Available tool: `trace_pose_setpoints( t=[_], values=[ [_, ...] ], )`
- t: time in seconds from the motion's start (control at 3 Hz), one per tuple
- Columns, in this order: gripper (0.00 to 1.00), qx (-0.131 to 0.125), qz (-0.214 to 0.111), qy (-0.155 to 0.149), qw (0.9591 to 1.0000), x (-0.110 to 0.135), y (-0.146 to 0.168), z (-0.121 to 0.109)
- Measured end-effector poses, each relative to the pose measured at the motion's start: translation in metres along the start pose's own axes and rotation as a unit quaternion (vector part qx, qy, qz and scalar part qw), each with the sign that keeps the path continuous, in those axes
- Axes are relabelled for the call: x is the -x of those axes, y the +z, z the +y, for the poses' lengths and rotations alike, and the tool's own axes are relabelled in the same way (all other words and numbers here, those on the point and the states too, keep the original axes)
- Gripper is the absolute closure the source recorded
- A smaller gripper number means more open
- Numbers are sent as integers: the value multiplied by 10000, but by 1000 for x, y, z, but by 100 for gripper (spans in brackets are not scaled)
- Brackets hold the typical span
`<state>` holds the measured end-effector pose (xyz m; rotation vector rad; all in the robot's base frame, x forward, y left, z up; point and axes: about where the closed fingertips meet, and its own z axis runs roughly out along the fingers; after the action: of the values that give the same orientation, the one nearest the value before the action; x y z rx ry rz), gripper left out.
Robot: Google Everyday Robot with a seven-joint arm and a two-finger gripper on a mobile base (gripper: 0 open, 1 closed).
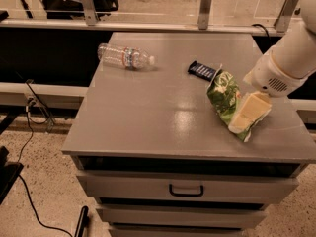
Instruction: Move green jalapeno chip bag near water bottle
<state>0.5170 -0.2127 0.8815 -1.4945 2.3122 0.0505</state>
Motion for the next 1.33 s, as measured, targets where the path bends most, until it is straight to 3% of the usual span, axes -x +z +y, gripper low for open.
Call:
trace_pose_setpoints(
  t=[0.67, 1.0, 1.33],
  values=[
    [61, 226, -129, 368, 9990, 8, 24, -2],
    [85, 316, -126, 370, 9987, 4, 15, 9],
    [100, 405, -294, 422, 9979, 2, 0, 17]
  ],
)
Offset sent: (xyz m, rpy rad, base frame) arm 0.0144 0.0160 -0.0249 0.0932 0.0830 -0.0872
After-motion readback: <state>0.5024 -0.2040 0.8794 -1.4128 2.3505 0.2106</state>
